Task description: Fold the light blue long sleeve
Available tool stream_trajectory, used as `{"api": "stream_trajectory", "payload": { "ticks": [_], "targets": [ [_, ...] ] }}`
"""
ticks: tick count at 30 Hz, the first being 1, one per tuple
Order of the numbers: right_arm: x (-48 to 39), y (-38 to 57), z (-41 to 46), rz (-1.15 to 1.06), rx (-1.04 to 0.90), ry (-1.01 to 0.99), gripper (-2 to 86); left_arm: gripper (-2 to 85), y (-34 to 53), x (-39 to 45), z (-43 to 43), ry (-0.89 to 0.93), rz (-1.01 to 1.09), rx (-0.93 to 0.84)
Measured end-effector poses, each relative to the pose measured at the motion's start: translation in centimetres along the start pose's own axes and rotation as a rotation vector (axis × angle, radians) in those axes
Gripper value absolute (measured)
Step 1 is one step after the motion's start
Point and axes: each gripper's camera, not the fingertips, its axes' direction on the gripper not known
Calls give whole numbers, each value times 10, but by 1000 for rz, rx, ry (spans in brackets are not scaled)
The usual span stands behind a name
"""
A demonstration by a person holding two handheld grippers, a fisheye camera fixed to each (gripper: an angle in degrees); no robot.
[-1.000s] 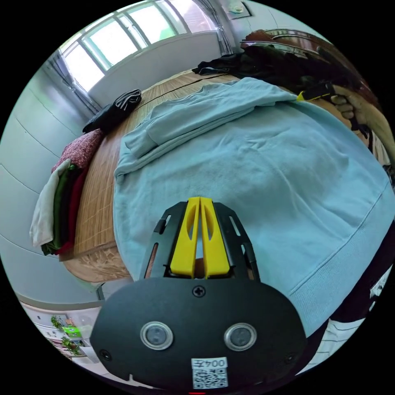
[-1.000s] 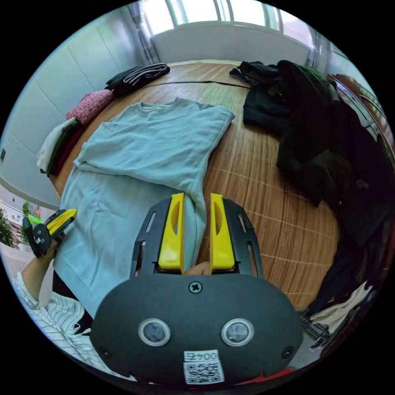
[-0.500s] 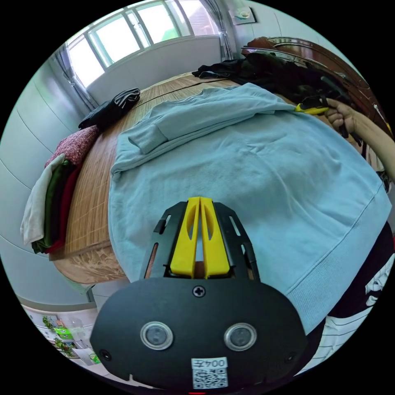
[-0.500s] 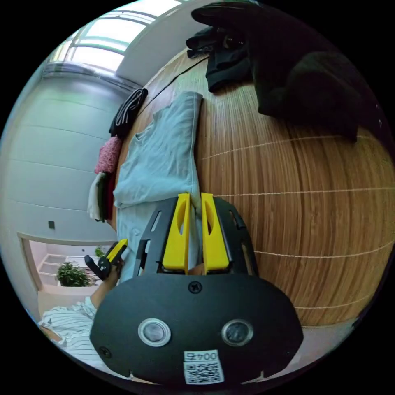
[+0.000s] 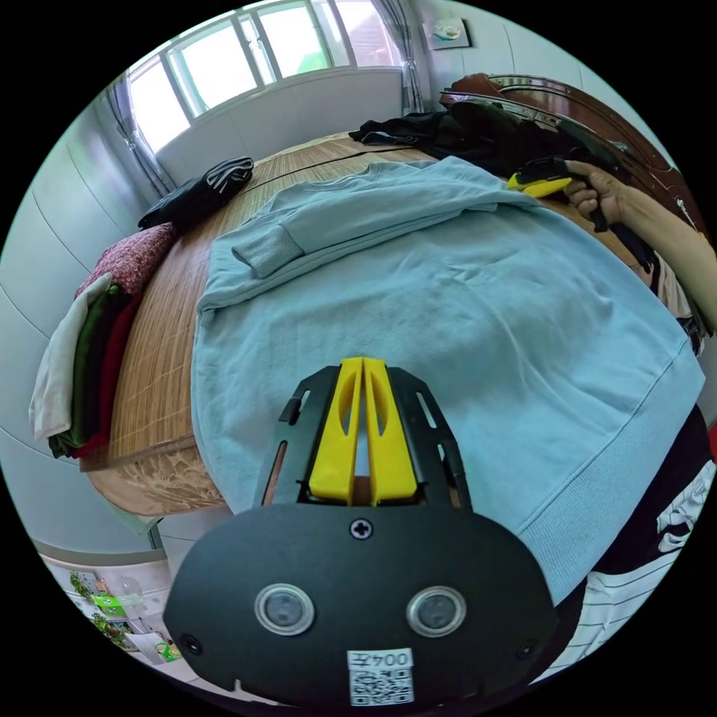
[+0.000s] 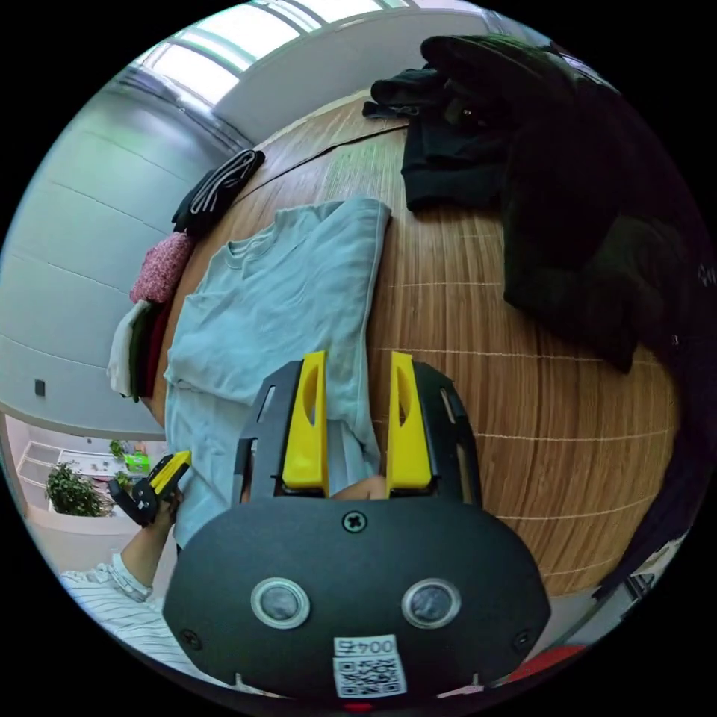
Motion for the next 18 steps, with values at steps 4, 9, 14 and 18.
{"api": "stream_trajectory", "payload": {
  "ticks": [4, 9, 14, 18],
  "targets": [
    [-23, -11, 10, -125, 6, 119, 46, 2, 6, -23, 2, 9, -6, 1],
    [38, -6, 14, 53, 56, -77, 36, 2, 12, -48, 3, 21, -9, 6],
    [80, 11, 14, 188, 104, -284, 52, 2, 16, -74, 3, 35, -12, 8],
    [38, 25, -10, -18, 144, -120, 68, 2, 18, -87, 2, 33, -12, 10]
  ]
}}
